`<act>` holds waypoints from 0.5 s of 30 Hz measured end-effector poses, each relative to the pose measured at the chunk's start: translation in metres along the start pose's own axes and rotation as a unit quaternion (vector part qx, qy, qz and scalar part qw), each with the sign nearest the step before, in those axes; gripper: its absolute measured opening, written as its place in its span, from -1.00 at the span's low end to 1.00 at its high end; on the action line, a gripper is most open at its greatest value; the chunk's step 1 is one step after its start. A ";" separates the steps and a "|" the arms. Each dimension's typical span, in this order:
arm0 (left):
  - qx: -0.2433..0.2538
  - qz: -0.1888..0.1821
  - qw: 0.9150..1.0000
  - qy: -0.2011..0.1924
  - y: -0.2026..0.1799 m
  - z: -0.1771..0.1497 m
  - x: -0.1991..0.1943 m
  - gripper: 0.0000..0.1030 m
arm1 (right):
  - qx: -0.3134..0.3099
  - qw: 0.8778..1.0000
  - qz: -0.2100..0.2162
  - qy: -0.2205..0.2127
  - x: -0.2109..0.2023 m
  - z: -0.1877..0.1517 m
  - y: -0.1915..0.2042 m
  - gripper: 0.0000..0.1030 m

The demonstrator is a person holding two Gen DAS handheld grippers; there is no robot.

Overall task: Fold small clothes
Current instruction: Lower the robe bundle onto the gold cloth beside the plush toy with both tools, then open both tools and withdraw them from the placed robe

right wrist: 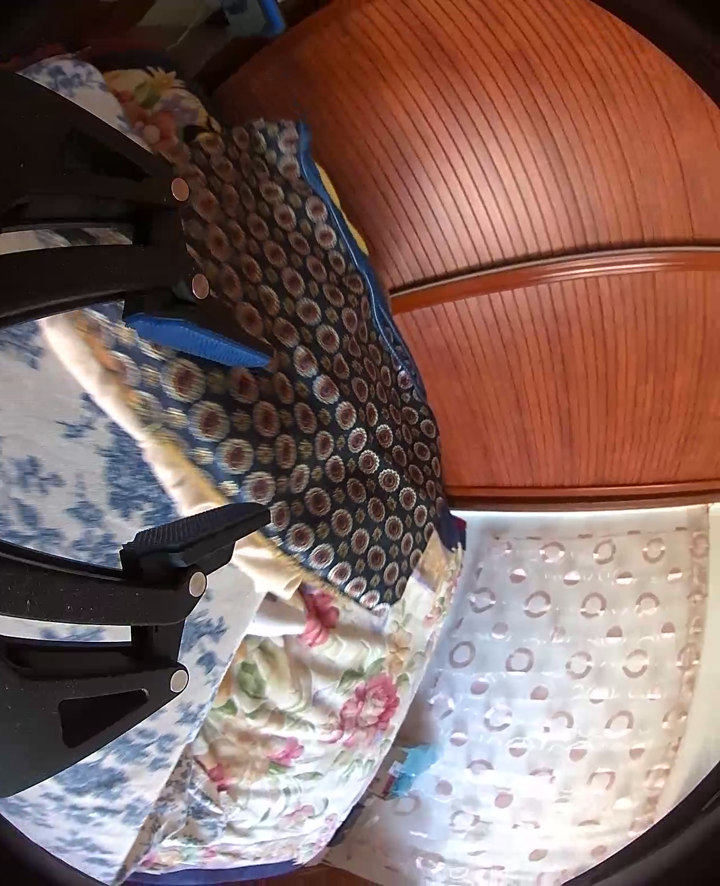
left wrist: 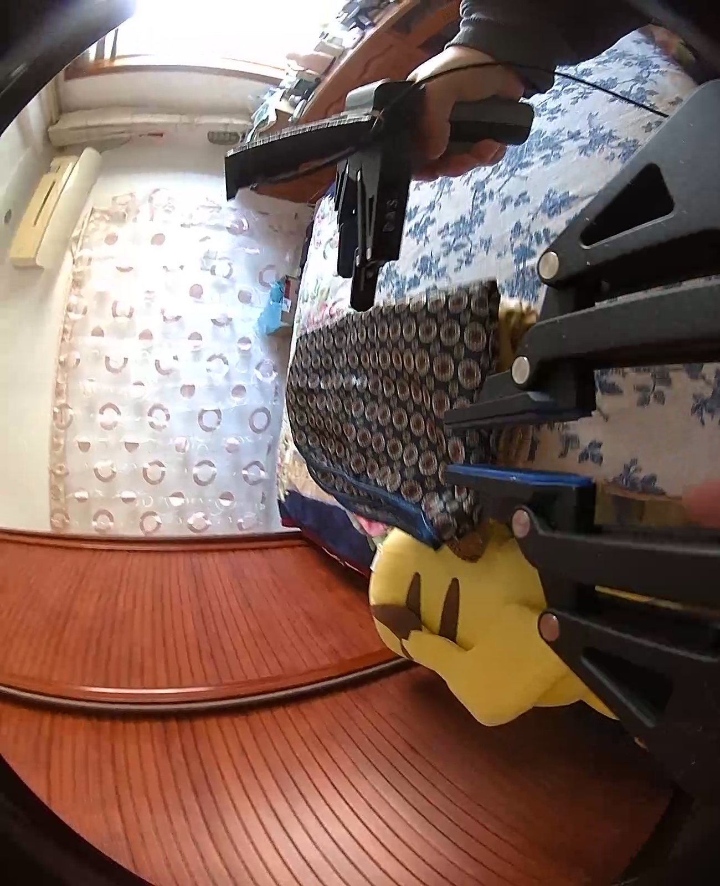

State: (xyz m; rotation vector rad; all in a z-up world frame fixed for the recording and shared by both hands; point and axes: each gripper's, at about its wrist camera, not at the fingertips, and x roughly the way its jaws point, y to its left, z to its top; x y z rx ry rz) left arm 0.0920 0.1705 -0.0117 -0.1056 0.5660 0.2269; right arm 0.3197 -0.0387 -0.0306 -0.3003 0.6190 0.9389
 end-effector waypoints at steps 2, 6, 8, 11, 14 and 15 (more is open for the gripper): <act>0.005 -0.006 1.000 -0.003 -0.009 0.001 -0.005 -0.74 | 0.001 1.000 0.000 -0.009 -0.018 -0.006 0.003 0.14; 0.005 -0.014 1.000 -0.010 -0.021 0.000 -0.015 -0.49 | 0.011 1.000 -0.002 -0.020 -0.049 -0.015 0.006 0.28; 0.010 -0.010 1.000 -0.016 -0.028 -0.001 -0.019 -0.44 | 0.016 1.000 -0.009 -0.023 -0.061 -0.020 0.007 0.34; 0.016 -0.021 0.999 -0.019 -0.039 -0.002 -0.023 -0.37 | 0.030 0.999 -0.018 -0.019 -0.079 -0.029 0.006 0.42; 0.021 -0.031 0.999 -0.019 -0.050 -0.005 -0.023 -0.32 | 0.044 0.998 -0.034 -0.023 -0.100 -0.040 0.001 0.49; 0.022 -0.035 0.999 -0.017 -0.054 -0.006 -0.022 -0.31 | 0.048 0.998 -0.037 -0.026 -0.106 -0.044 -0.001 0.51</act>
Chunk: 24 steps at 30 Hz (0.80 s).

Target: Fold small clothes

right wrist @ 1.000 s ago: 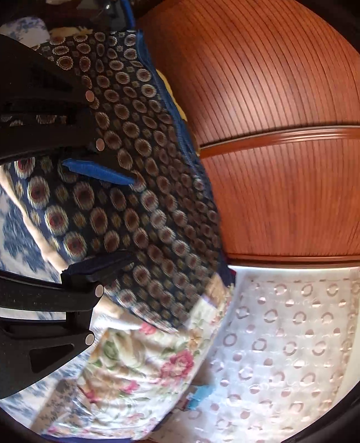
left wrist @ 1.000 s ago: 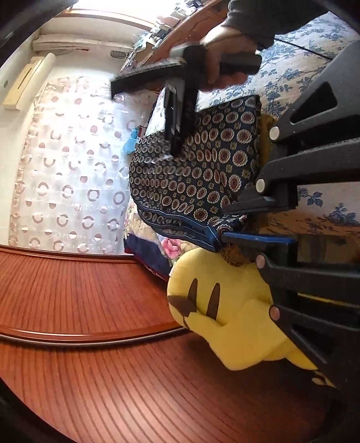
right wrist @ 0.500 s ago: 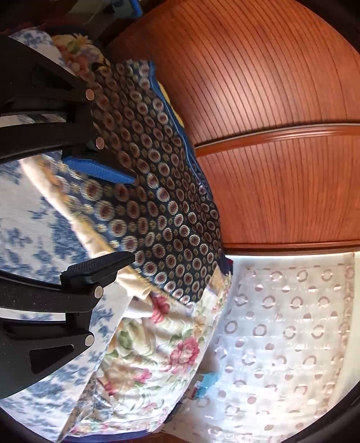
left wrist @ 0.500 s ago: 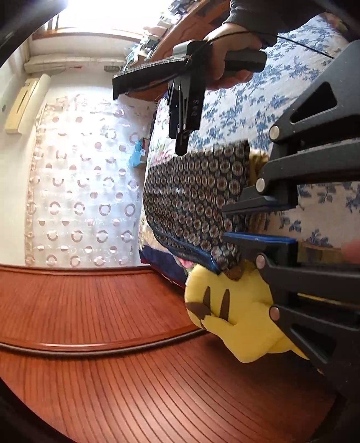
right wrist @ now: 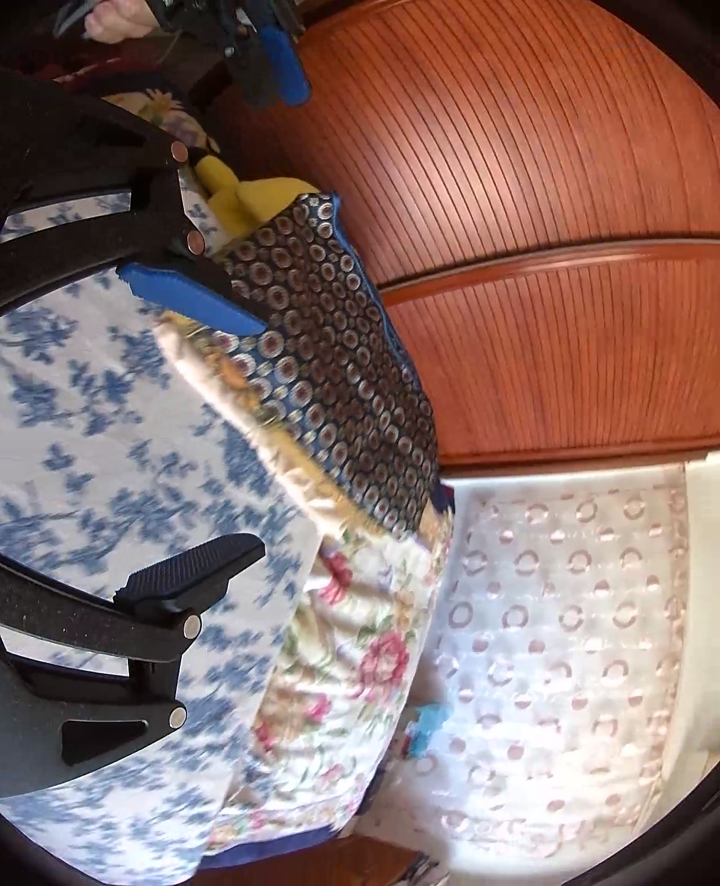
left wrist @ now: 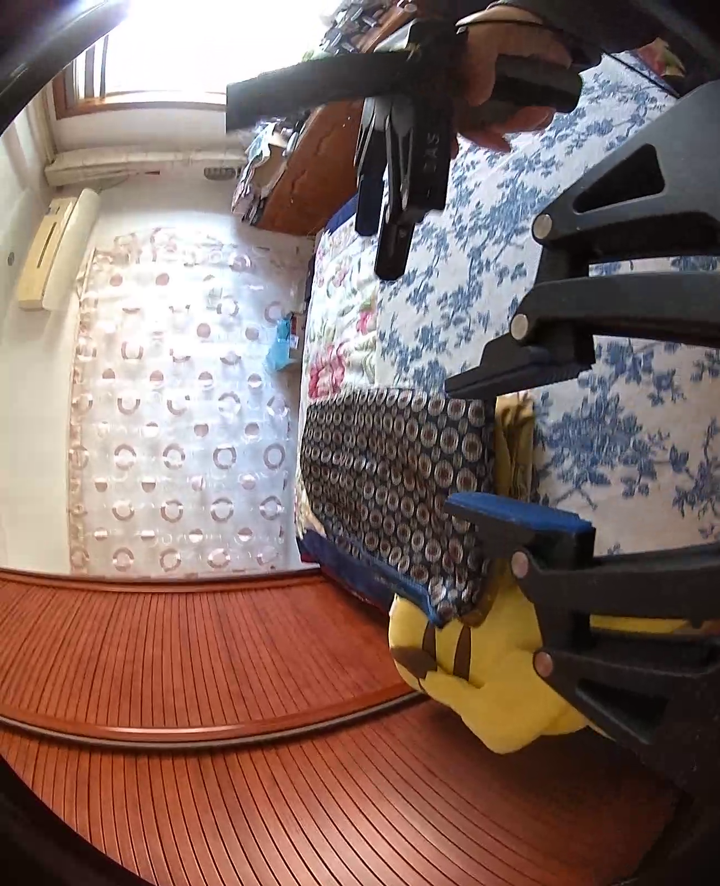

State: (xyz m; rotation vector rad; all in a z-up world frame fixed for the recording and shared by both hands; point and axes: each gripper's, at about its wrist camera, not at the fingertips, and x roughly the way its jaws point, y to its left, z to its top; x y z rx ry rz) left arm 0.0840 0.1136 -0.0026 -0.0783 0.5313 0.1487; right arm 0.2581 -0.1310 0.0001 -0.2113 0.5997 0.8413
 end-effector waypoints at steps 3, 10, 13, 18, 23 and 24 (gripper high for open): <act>0.004 -0.012 1.000 0.003 -0.013 -0.001 0.003 -0.30 | 0.010 1.000 -0.019 -0.006 -0.028 -0.015 -0.009 0.53; 0.018 -0.041 0.999 0.002 -0.050 -0.002 -0.002 -0.28 | 0.039 0.997 -0.068 -0.020 -0.085 -0.043 -0.030 0.53; 0.028 -0.053 0.998 0.003 -0.067 -0.002 -0.006 -0.28 | 0.045 0.995 -0.088 -0.029 -0.110 -0.054 -0.036 0.53; 0.037 -0.074 0.997 0.007 -0.097 -0.004 -0.010 -0.27 | 0.068 0.991 -0.110 -0.036 -0.144 -0.070 -0.047 0.53; 0.048 -0.091 0.995 0.007 -0.124 0.003 -0.018 -0.27 | 0.088 0.986 -0.139 -0.041 -0.176 -0.085 -0.055 0.53; 0.052 -0.094 0.994 0.005 -0.130 0.006 -0.021 -0.27 | 0.091 0.984 -0.143 -0.045 -0.185 -0.088 -0.057 0.53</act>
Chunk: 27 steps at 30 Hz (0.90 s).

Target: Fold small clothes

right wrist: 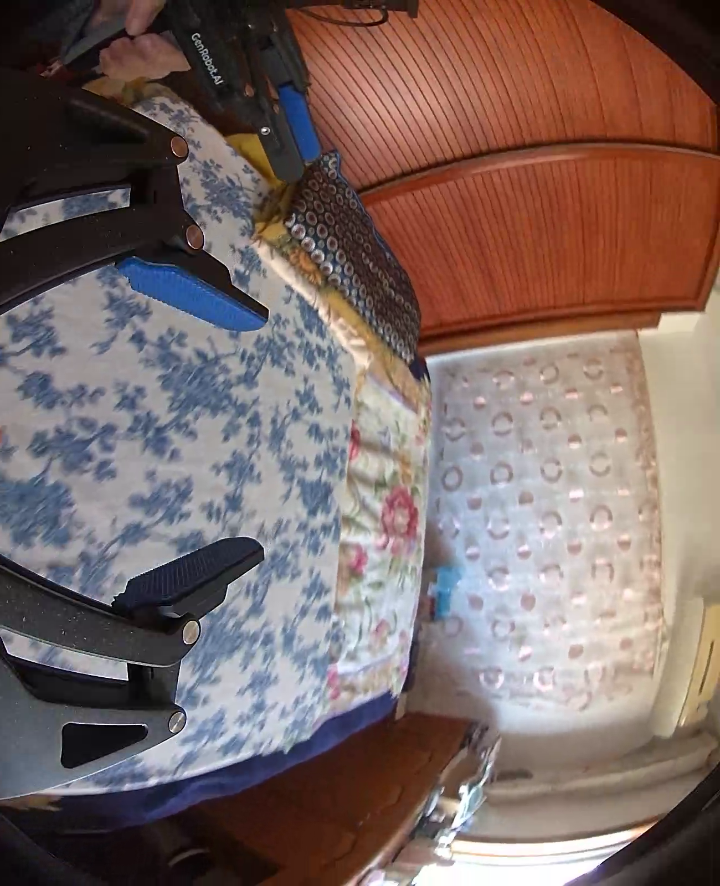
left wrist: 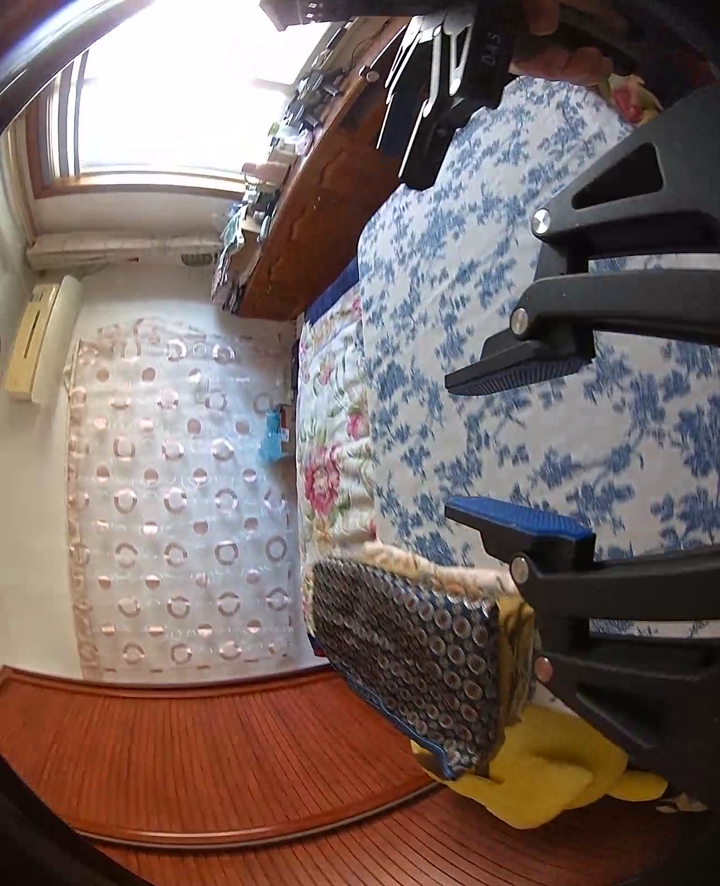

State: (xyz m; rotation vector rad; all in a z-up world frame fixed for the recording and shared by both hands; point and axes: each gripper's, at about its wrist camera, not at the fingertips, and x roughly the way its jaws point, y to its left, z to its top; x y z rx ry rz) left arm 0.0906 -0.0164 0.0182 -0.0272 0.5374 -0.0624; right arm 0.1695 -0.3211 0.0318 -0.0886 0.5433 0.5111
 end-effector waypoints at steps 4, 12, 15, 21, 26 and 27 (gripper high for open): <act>0.007 -0.015 1.000 -0.013 -0.018 0.015 -0.011 -0.27 | 0.014 1.000 -0.018 -0.021 -0.029 0.000 -0.015 0.53; 0.009 -0.021 0.999 -0.040 -0.028 0.038 -0.032 -0.26 | 0.017 0.996 -0.035 -0.075 -0.078 0.016 -0.021 0.53; 0.010 -0.019 0.999 -0.050 -0.028 0.044 -0.040 -0.25 | 0.015 0.995 -0.044 -0.093 -0.090 0.020 -0.019 0.53; 0.011 -0.016 0.998 -0.057 -0.027 0.047 -0.046 -0.24 | 0.017 0.992 -0.055 -0.110 -0.099 0.023 -0.018 0.53; 0.010 -0.015 0.998 -0.057 -0.028 0.047 -0.046 -0.24 | 0.020 0.992 -0.057 -0.108 -0.097 0.023 -0.019 0.53; 0.009 -0.016 0.998 -0.056 -0.027 0.047 -0.046 -0.24 | 0.021 0.992 -0.058 -0.108 -0.097 0.023 -0.019 0.53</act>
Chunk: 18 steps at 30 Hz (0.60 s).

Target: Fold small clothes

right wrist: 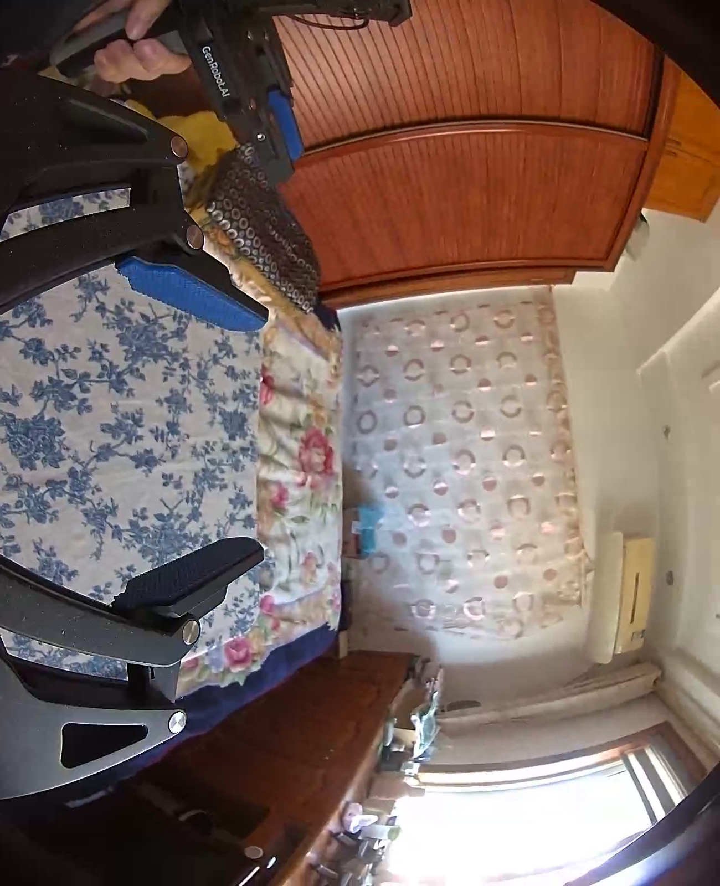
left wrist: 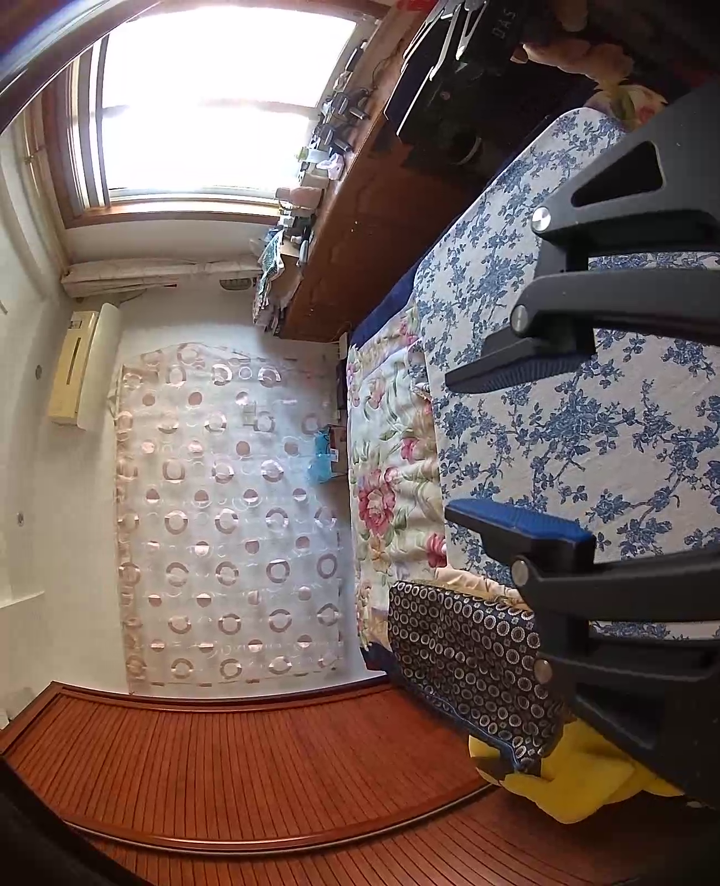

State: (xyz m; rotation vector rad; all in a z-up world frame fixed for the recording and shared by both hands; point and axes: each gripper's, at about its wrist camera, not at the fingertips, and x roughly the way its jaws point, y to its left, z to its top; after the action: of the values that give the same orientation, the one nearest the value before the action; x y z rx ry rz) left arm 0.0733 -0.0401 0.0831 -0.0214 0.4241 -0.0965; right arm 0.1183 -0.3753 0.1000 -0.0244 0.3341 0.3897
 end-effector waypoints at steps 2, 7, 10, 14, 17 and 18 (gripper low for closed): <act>-0.001 0.000 1.000 -0.002 0.000 0.000 0.000 -0.23 | 0.001 1.000 -0.001 0.000 0.001 0.000 -0.001 0.53; -0.001 0.003 1.000 -0.003 0.001 -0.002 0.000 -0.23 | 0.003 1.000 0.001 0.002 0.002 -0.003 -0.001 0.53; -0.003 0.004 1.000 -0.004 0.003 -0.004 -0.002 -0.23 | 0.002 1.000 -0.001 0.002 0.002 -0.002 -0.001 0.53; -0.004 0.005 1.000 -0.004 0.004 -0.004 -0.002 -0.23 | 0.003 1.000 -0.002 0.002 0.003 -0.003 -0.001 0.53; -0.003 0.005 1.000 -0.004 0.004 -0.004 -0.002 -0.22 | 0.002 1.000 -0.003 0.001 0.004 -0.004 -0.001 0.53; -0.003 0.005 1.000 -0.004 0.004 -0.004 -0.002 -0.22 | 0.002 1.000 -0.003 0.001 0.004 -0.004 -0.001 0.53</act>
State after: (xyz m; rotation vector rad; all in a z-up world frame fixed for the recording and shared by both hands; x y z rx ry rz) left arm 0.0702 -0.0365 0.0797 -0.0265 0.4155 -0.0854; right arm 0.1208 -0.3747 0.0951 -0.0217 0.3366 0.3826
